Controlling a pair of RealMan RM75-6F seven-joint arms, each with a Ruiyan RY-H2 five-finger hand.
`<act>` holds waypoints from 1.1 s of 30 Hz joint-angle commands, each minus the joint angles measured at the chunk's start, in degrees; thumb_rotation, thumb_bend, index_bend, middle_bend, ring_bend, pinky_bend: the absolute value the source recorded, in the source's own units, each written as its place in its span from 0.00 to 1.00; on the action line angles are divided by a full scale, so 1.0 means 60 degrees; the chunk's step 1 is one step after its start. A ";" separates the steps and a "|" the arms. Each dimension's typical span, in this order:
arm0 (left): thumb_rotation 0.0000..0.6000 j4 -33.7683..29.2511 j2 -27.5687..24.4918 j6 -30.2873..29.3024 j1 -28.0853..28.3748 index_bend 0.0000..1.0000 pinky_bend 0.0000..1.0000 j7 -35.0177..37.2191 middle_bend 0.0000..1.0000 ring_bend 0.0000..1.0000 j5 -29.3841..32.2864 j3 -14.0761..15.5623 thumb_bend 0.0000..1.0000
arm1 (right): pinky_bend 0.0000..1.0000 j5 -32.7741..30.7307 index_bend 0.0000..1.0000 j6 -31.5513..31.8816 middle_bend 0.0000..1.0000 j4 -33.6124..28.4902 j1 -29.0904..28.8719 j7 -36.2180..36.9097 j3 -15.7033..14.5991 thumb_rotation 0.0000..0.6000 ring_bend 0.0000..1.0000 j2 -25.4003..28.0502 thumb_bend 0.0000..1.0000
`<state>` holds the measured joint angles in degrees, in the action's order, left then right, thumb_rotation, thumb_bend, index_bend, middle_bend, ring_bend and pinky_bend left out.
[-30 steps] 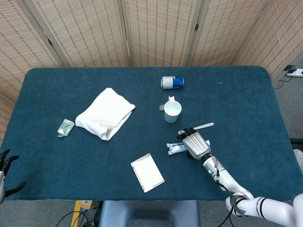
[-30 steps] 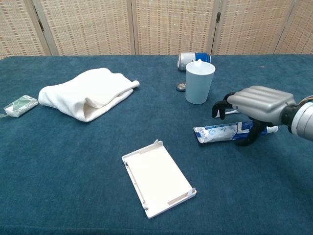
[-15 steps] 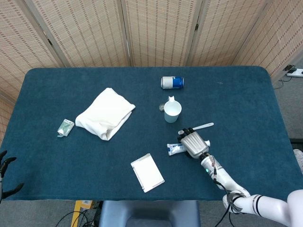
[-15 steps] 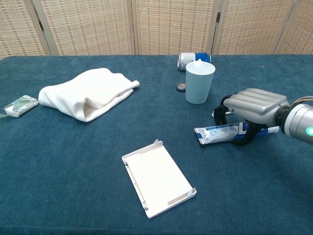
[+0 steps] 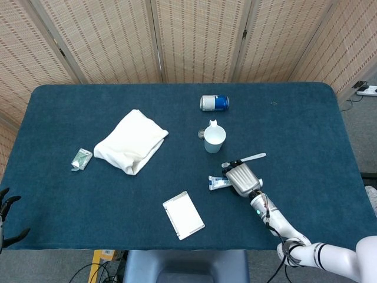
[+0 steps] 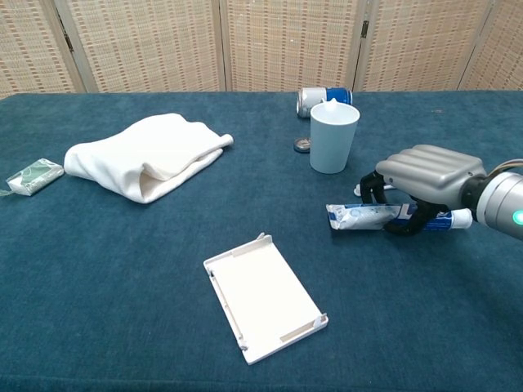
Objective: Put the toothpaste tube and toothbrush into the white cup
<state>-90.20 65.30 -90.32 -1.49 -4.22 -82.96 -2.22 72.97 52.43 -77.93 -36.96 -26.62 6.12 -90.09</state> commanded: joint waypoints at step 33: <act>1.00 -0.0033 0.0127 0.0179 0.0010 0.27 0.16 -0.0095 0.11 0.03 -0.0044 0.0074 0.17 | 0.30 -0.2982 0.59 -0.0417 0.53 0.0090 -0.2283 0.6930 0.4194 1.00 0.29 -0.0286 0.29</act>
<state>-90.42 66.08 -89.28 -1.40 -4.77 -83.24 -1.81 57.10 51.26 -79.92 -48.53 14.78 30.06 -89.80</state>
